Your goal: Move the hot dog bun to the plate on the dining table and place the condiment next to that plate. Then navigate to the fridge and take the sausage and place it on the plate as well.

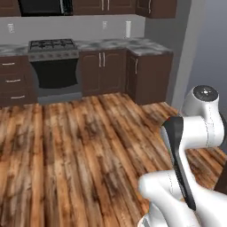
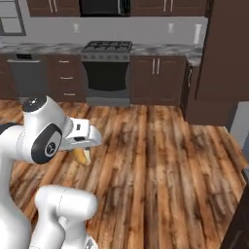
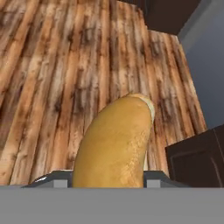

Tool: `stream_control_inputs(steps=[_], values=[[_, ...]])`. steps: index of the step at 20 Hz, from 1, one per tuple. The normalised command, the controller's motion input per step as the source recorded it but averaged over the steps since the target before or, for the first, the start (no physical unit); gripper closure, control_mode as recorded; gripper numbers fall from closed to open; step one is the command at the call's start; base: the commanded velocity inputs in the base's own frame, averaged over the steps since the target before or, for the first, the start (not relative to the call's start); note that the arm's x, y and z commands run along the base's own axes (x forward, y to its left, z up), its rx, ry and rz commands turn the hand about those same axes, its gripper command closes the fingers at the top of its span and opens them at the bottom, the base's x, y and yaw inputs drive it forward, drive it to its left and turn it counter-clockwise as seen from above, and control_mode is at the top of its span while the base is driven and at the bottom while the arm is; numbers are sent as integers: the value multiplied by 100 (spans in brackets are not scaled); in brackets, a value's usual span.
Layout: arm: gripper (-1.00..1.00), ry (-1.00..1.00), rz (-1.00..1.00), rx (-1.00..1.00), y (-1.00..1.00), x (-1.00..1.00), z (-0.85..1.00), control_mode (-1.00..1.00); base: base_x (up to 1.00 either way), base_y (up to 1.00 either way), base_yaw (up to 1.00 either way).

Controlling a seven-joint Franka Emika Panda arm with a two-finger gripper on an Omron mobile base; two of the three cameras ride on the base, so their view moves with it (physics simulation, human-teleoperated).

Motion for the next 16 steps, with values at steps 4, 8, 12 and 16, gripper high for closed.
stream_control_inputs(steps=[4,8,12,16], values=[[100,0,0,0,0,0,0,100,0,12,72],[100,0,0,0,0,0,0,100,0,5,71],[100,0,0,0,0,0,0,100,-2,1,69],[100,0,0,0,0,0,0,100,-5,1,66]])
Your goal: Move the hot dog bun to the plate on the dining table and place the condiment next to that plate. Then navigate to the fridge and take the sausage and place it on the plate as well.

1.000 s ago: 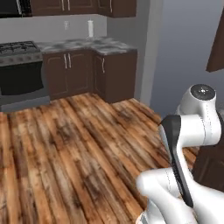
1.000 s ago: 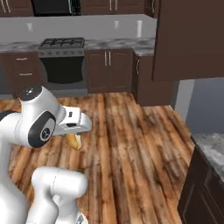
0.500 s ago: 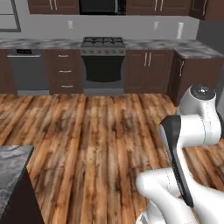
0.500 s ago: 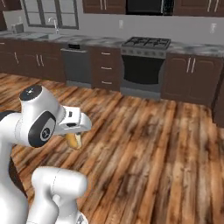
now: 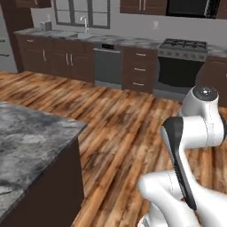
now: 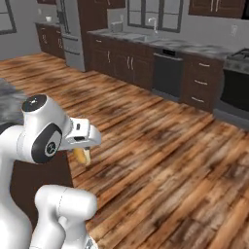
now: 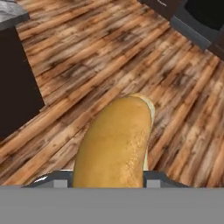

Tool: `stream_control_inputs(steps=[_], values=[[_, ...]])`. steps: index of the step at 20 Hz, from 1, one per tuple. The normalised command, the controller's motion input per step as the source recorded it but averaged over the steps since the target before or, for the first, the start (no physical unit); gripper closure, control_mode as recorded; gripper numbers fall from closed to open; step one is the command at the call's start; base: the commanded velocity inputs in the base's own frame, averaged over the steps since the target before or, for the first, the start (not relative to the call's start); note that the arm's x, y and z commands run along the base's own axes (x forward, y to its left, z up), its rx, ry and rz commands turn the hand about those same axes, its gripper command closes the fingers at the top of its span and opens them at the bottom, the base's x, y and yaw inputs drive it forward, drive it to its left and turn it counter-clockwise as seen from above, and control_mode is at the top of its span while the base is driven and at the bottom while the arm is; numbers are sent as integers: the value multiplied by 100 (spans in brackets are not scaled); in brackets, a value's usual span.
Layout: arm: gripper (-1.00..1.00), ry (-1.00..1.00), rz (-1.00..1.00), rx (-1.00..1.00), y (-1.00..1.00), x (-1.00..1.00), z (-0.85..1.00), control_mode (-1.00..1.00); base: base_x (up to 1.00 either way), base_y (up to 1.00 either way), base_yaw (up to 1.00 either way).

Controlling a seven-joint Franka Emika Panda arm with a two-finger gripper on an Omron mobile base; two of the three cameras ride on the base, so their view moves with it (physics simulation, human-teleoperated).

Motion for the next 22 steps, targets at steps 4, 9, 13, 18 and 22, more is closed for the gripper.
stream_control_inputs(steps=[4,9,13,18,22], values=[[100,0,0,0,0,0,0,100,-14,3,63],[100,0,0,0,0,0,0,100,-14,11,57],[100,0,0,0,0,0,0,100,-25,40,37],[100,0,0,0,0,0,0,100,-45,97,7],[100,0,0,0,0,0,0,100,-27,100,6]])
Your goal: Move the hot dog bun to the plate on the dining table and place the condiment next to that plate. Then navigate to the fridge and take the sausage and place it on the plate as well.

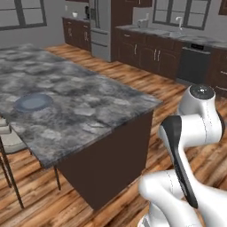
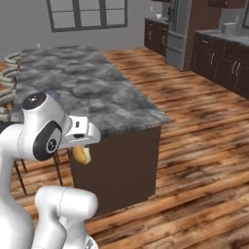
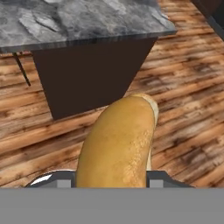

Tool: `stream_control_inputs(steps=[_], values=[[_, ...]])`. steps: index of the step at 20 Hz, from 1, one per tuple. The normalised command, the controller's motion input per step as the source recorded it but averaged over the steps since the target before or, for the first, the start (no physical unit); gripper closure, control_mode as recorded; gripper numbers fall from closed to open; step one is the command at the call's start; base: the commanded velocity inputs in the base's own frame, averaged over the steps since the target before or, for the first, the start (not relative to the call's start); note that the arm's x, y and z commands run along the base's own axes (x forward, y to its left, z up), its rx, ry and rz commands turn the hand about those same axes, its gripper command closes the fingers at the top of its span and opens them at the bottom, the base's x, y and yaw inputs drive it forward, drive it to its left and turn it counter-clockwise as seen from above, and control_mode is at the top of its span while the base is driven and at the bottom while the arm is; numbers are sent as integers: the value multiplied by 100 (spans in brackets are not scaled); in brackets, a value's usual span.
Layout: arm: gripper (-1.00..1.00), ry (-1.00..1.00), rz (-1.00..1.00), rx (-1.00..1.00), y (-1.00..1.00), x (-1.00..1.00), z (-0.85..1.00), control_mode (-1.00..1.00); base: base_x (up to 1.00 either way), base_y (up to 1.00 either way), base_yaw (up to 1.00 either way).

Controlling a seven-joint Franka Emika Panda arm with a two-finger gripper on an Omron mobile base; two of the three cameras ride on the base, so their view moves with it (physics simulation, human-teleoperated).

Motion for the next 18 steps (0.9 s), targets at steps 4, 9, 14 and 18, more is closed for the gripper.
stream_control_inputs(steps=[4,9,14,18], values=[[100,0,0,0,0,0,0,100,-4,100,0],[100,0,0,0,0,0,0,100,7,100,-5],[100,0,0,0,0,0,0,100,11,100,-25],[100,0,0,0,0,0,0,100,8,100,-40]])
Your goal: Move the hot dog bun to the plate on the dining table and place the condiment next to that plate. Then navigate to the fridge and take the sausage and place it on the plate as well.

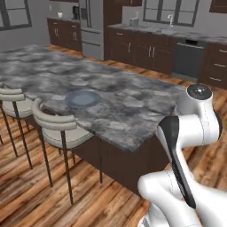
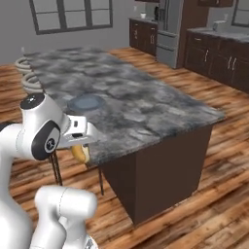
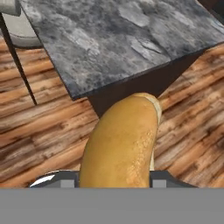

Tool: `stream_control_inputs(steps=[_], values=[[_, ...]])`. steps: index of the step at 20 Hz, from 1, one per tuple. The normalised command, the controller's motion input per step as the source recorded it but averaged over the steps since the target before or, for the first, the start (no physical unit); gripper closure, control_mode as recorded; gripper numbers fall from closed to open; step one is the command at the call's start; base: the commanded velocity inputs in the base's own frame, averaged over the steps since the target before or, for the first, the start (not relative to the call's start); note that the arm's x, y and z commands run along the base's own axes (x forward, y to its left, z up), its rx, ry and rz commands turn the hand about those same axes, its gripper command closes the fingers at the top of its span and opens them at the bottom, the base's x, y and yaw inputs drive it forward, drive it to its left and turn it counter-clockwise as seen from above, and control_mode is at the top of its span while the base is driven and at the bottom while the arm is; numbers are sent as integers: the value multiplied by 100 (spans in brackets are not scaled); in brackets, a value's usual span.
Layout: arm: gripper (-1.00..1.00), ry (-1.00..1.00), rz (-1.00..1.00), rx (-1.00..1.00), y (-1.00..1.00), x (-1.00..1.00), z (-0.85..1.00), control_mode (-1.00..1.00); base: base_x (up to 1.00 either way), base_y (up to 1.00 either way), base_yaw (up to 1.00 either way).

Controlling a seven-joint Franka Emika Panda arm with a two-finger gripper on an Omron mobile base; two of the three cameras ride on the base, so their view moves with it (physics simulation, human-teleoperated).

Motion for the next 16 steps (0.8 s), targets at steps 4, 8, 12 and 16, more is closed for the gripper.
stream_control_inputs(steps=[4,8,12,16], values=[[100,0,0,0,0,0,0,100,2,100,-48],[100,0,0,0,0,0,0,100,1,97,-49],[100,0,0,0,0,0,0,100,6,86,-47],[100,0,0,0,0,0,0,100,13,83,-48]])
